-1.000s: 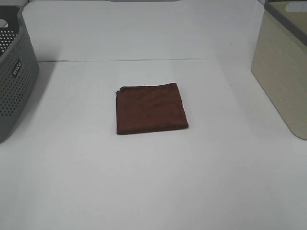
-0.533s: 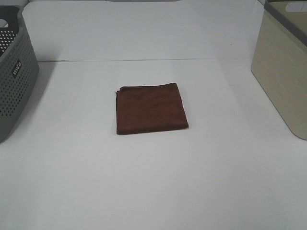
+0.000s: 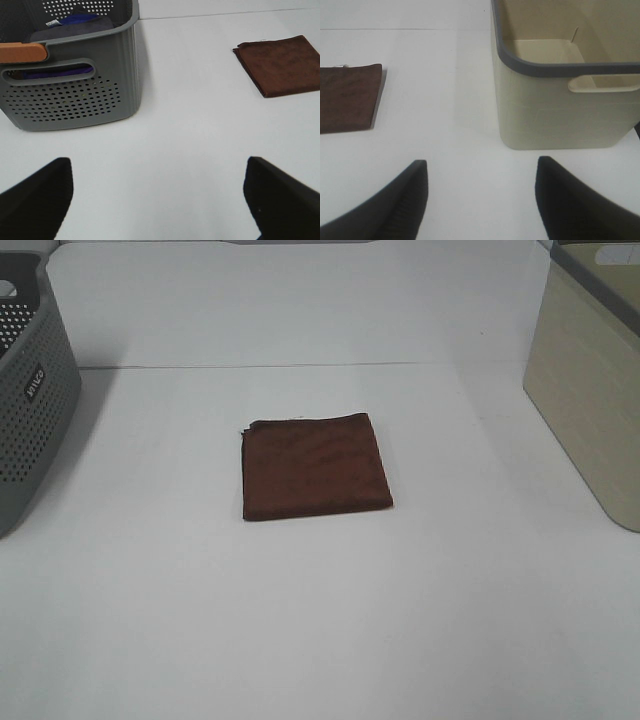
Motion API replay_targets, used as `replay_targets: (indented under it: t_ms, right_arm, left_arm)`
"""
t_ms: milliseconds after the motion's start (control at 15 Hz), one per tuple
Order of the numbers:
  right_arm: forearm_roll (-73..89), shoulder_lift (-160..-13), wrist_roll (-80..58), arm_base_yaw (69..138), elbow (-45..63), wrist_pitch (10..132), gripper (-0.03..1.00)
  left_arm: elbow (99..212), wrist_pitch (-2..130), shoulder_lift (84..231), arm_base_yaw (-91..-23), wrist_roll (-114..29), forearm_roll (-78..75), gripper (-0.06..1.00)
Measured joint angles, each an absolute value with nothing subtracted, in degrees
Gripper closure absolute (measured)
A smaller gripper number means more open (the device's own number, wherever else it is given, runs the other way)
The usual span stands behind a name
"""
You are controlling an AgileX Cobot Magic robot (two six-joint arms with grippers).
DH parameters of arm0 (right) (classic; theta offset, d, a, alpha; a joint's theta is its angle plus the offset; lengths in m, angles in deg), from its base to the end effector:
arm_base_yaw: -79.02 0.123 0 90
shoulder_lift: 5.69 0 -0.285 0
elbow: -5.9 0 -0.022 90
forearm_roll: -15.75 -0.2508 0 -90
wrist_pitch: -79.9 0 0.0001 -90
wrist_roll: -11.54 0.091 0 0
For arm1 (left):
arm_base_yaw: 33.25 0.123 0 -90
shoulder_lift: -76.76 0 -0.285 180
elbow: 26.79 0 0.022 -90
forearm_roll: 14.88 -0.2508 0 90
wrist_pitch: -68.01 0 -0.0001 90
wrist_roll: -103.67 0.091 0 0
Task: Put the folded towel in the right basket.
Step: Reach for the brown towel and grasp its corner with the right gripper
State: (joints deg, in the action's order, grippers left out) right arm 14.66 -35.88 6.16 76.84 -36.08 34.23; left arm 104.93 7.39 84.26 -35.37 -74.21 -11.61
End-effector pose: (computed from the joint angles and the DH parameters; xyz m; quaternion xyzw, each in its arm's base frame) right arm 0.0661 -0.0013 0.3215 -0.0217 0.8561 -0.0248 0.5157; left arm -0.0063 -0.0043 0.2790 0.0326 0.8489 -0.0285 0.5267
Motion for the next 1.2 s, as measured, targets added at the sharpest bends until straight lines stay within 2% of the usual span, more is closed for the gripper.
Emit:
replay_targets:
  t_ms: [467, 600, 733, 1000, 1200]
  right_arm:
    - [13.40, -70.37, 5.70, 76.84, -13.33, 36.81, 0.37]
    - [7.10, -80.57, 2.21, 77.24, -5.94, 33.95, 0.37]
    - [4.64, -87.50, -0.77, 81.42, -1.65, 32.80, 0.37]
    - [3.72, -101.65, 0.83, 95.69, 3.74, 32.86, 0.36]
    - [2.11, -111.68, 3.98, 100.68, 7.23, 32.86, 0.29]
  left_arm:
    - [104.93, 7.39, 84.26, -35.37, -74.21, -11.61, 0.07]
    - [104.93, 7.39, 84.26, -35.37, -74.21, -11.61, 0.07]
    - [104.93, 7.39, 84.26, -35.37, -74.21, -11.61, 0.07]
    - [104.93, 7.39, 84.26, -35.37, -74.21, -11.61, 0.07]
    - [104.93, 7.39, 84.26, -35.37, -74.21, -11.61, 0.07]
